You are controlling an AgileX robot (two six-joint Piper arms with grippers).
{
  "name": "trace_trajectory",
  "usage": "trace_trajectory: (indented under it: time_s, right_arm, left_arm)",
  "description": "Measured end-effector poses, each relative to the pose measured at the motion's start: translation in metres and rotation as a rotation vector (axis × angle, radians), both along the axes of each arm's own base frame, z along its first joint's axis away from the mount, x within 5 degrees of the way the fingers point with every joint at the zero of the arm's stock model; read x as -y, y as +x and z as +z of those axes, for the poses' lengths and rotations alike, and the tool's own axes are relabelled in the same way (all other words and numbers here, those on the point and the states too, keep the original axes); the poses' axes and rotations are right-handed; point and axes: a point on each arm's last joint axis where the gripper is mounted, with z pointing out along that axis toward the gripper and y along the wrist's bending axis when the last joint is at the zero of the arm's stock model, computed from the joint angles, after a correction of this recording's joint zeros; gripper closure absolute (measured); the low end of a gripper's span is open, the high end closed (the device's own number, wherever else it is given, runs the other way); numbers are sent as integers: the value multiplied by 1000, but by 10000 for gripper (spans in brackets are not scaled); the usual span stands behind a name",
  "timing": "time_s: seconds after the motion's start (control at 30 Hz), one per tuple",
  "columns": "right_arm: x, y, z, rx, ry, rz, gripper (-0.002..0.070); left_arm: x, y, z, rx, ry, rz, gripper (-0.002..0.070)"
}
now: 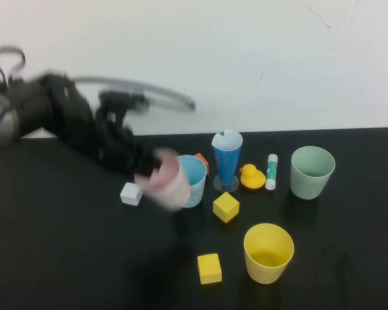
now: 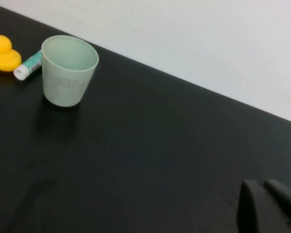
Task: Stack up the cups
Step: Place the pink cup on the blue cup
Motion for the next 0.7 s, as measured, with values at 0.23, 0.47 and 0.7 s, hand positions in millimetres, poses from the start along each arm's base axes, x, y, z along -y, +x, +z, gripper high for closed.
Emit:
trace_trajectory:
  time_s: [0.23, 0.47, 0.7]
  right_arm:
    - [0, 0, 1, 13, 1, -2, 678]
    - [0, 1, 1, 14, -3, -1, 678]
    - [0, 1, 1, 20, -2, -2, 678]
  left_arm:
    - [7, 38, 57, 194, -57, 53, 667]
    - [12, 62, 16, 116, -16, 42, 667]
    - [14, 66, 0, 94, 11, 13, 663]
